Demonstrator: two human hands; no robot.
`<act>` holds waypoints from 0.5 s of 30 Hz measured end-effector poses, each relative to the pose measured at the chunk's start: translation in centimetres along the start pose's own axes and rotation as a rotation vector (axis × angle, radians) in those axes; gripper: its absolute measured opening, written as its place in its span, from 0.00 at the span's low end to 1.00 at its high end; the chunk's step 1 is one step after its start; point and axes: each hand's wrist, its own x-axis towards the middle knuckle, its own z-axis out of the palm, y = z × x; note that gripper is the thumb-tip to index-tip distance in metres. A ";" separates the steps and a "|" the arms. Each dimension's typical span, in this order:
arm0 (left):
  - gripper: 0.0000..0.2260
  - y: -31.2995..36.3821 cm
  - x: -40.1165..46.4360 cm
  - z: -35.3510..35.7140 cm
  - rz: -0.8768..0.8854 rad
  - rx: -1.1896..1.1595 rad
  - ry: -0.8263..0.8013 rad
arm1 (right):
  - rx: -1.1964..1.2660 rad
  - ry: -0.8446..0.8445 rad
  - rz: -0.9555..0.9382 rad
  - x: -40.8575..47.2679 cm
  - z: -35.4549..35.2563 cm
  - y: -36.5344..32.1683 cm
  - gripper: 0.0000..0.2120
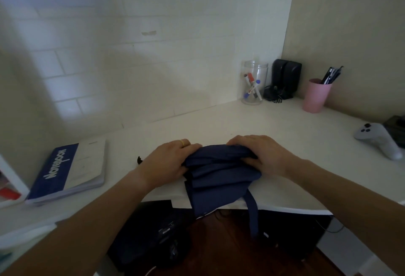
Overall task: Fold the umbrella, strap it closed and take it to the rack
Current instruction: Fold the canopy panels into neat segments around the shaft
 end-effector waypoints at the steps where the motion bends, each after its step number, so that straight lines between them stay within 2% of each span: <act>1: 0.27 0.2 -0.3 0.3 0.023 0.065 0.050 | 0.097 -0.053 0.047 0.1 -0.5 0.0 0.20; 3: 0.28 0.5 -0.6 0.9 0.083 0.190 0.172 | 0.345 -0.150 0.143 0.2 -1.7 0.1 0.17; 5: 0.24 0.7 -0.7 1.4 0.165 0.294 0.254 | 0.498 -0.188 0.173 0.3 -2.4 0.5 0.14; 9: 0.25 0.6 -0.8 1.5 0.230 0.292 0.238 | 0.435 -0.140 0.169 0.2 -2.4 0.7 0.16; 12: 0.31 -0.2 -1.3 0.4 0.161 0.070 0.123 | 0.344 -0.068 0.140 0.0 -1.6 0.5 0.17; 15: 0.26 0.2 -1.5 -1.0 -0.080 -0.406 -0.068 | 0.252 0.008 0.092 -0.4 -0.9 0.2 0.16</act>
